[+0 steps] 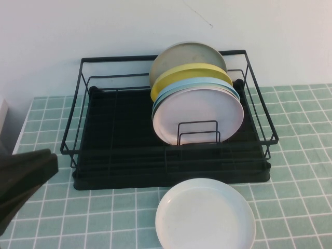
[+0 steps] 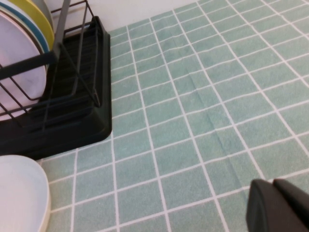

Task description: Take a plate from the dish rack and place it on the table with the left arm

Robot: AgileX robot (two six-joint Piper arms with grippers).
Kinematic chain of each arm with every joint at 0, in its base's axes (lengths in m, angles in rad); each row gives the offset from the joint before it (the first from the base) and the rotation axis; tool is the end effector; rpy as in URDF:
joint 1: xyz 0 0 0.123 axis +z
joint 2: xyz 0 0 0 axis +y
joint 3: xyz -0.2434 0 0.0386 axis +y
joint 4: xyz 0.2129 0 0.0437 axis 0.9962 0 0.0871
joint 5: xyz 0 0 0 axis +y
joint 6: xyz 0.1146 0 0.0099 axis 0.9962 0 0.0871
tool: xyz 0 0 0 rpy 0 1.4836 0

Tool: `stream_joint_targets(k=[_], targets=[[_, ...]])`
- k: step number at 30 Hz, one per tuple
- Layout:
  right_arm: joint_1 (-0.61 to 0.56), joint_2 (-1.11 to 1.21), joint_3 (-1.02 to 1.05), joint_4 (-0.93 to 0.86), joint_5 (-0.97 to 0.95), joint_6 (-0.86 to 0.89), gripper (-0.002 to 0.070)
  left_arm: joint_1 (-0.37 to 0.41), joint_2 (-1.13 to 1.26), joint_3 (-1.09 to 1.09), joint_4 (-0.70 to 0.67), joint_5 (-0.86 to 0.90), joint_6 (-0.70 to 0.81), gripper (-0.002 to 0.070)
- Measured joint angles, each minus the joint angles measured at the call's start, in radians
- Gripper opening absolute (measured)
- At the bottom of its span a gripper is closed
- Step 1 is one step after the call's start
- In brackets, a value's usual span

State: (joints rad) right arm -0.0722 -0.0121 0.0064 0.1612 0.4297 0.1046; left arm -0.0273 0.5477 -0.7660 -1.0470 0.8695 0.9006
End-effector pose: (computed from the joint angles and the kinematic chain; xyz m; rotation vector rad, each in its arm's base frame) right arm 0.0776 0.0021 0.1661 0.2621 1.8881 0.1851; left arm 0.0925 -0.0787 0.3518 0.5866 1.6845 -0.6237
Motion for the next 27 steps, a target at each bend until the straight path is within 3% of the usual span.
stream_joint_targets(k=[10, 17, 21, 27], targets=[[0.000, 0.000, 0.000, 0.000, 0.000, 0.000, -0.0001, -0.002, -0.008, 0.010, 0.035, -0.140, 0.007, -0.0002], [0.000, 0.000, 0.000, 0.000, 0.000, 0.000, -0.0001, 0.010, -0.159, 0.145, 0.216, -0.324, -0.043, -0.0002], [0.000, 0.000, 0.000, 0.000, 0.000, 0.000, -0.0001, 0.069, -0.292, 0.270, 0.422, -0.412, -0.238, -0.0002], [0.000, 0.000, 0.000, 0.000, 0.000, 0.000, -0.0001, 0.145, -0.483, 0.498, 0.815, -0.453, -0.726, -0.0002]])
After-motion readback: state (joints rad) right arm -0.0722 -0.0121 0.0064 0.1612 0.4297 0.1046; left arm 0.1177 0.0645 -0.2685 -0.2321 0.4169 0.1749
